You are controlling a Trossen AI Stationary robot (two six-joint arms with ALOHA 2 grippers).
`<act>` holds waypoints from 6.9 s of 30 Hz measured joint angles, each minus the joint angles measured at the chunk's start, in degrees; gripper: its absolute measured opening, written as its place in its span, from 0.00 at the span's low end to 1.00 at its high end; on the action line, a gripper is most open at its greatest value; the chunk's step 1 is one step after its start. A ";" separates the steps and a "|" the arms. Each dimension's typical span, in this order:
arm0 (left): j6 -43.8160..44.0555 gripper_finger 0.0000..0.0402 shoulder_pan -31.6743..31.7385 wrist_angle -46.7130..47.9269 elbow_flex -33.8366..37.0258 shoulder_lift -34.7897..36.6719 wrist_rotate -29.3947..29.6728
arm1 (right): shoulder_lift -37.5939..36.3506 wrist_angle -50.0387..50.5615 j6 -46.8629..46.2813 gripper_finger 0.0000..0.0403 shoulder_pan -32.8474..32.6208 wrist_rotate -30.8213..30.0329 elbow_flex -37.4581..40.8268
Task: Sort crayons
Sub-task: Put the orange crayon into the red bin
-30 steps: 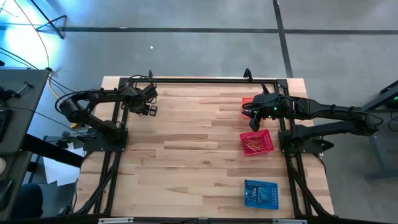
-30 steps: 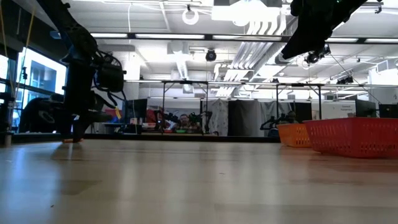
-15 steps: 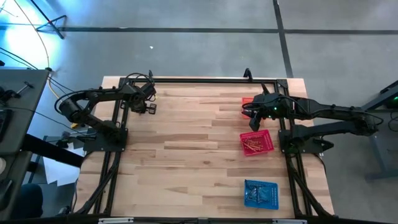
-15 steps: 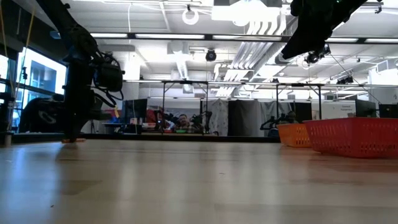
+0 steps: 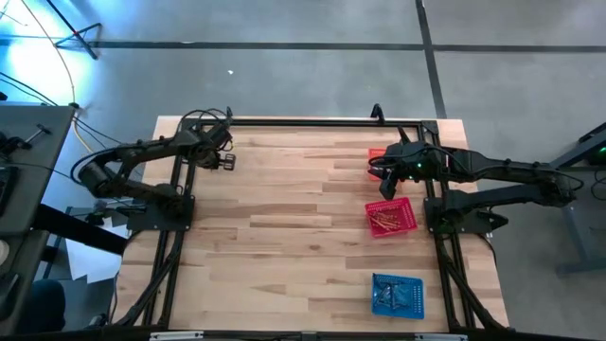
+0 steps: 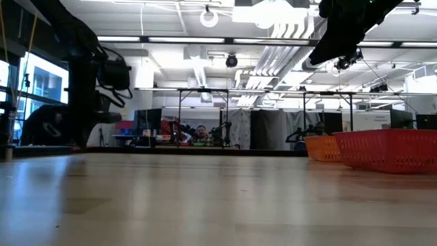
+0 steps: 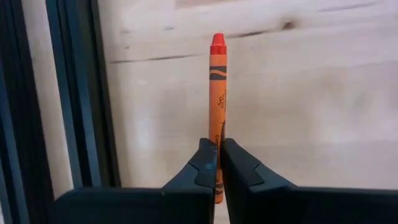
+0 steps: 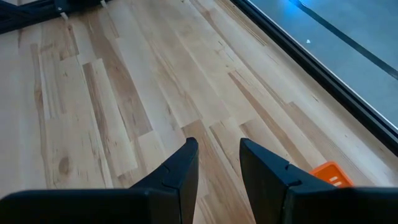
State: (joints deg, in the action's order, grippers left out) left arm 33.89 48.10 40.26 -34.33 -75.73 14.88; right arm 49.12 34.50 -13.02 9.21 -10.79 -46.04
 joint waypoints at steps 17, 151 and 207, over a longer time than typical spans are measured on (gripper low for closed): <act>0.39 0.00 -11.30 -19.33 -0.13 15.31 -12.13 | -0.02 2.27 0.04 0.28 0.00 0.02 0.00; -29.15 0.00 -53.40 -76.23 -36.58 -30.81 1.89 | 0.00 -63.98 5.76 0.22 -13.77 0.56 22.45; -31.07 0.32 -54.52 -72.27 -36.81 -30.75 3.66 | -3.71 20.57 -31.96 0.00 -17.79 -0.61 7.09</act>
State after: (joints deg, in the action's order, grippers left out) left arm 2.82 -6.43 -32.01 -71.13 -106.48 18.55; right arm 45.41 55.07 -44.97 -8.58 -11.39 -38.95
